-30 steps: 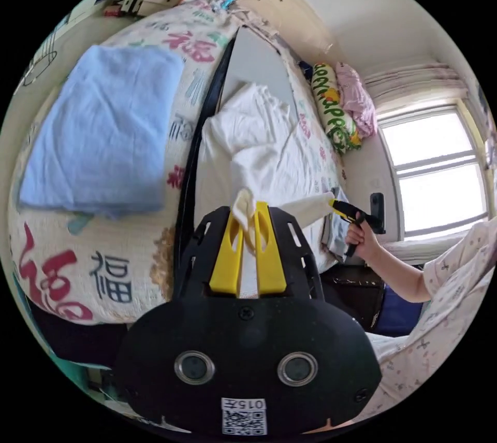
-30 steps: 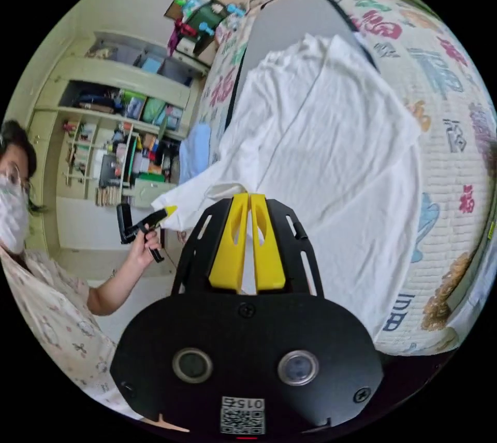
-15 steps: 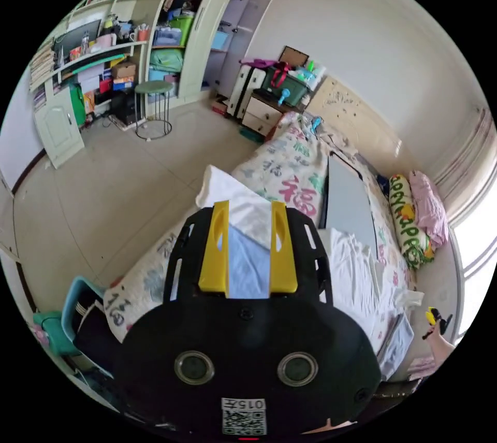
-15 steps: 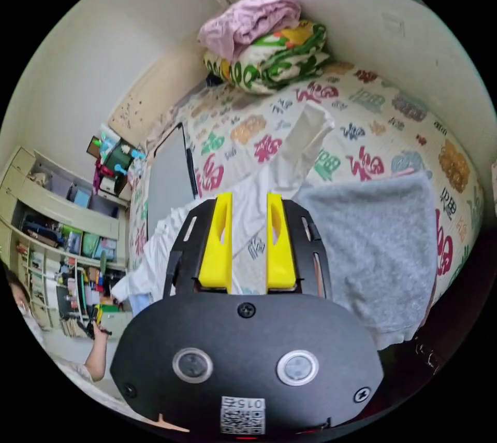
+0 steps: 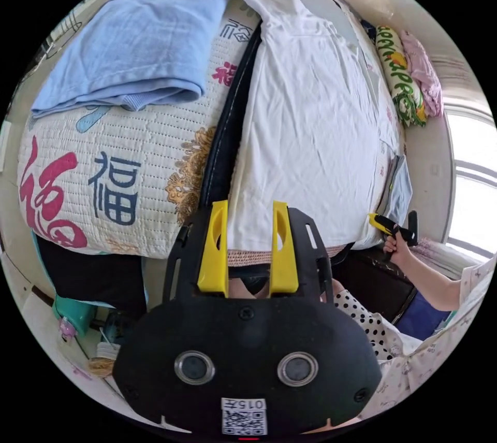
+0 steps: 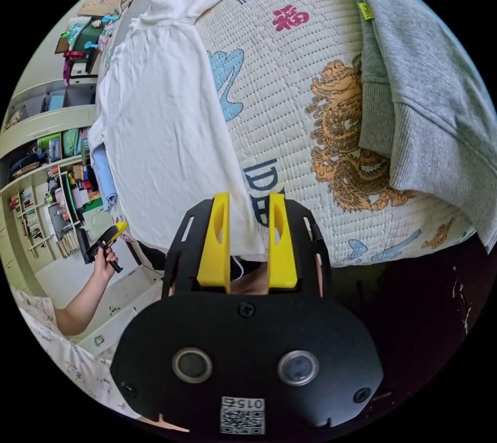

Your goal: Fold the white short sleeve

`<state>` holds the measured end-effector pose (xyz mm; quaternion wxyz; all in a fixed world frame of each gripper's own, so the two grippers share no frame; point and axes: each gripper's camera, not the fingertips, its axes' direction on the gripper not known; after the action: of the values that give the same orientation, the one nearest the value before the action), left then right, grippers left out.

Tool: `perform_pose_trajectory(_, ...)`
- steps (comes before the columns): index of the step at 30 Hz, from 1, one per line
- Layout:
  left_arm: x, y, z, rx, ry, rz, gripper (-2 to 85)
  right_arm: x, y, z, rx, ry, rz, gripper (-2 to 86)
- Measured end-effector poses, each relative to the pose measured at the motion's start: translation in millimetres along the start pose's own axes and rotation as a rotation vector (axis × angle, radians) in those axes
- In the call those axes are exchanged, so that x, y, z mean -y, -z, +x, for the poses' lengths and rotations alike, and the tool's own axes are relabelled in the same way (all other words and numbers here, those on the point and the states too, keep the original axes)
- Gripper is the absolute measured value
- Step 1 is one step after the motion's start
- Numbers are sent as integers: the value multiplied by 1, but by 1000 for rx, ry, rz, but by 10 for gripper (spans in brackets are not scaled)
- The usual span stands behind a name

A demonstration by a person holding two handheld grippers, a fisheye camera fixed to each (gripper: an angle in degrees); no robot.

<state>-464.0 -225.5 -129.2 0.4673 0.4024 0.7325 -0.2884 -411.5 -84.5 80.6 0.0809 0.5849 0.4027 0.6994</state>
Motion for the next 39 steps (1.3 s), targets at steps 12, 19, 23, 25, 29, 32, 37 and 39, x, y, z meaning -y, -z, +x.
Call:
perform_pose_trajectory(12,28,-57,-87,61,-36,-65,6,-16,36,-29,32,78,-159,12)
perform_pose_trajectory(19,44,-90,-135,161,-82,-67,-2,-40,53,-73,-192,179,-196,3)
perform_pose_trajectory(23,61,-146,-165,227,-89,-99,0,-44,41,-97,-287,163,-214,4)
perform_pose_trajectory(25,73,-171,-171,279,-92,-112,0,-49,41,-103,-298,152,-193,4)
perform_pose_trajectory(29,83,-216,-179,450,-76,-72,1,-78,48,-120,-331,123,-59,5)
perform_pose_trajectory(32,100,-239,-197,492,-106,-126,3,-93,52,-137,-379,96,-13,5)
perform_pose_trajectory(37,131,-238,-262,317,-66,-183,3,-105,61,-159,-427,138,-29,6)
perform_pose_trajectory(39,130,-216,-289,344,24,-94,5,-110,68,-163,-407,142,-29,6)
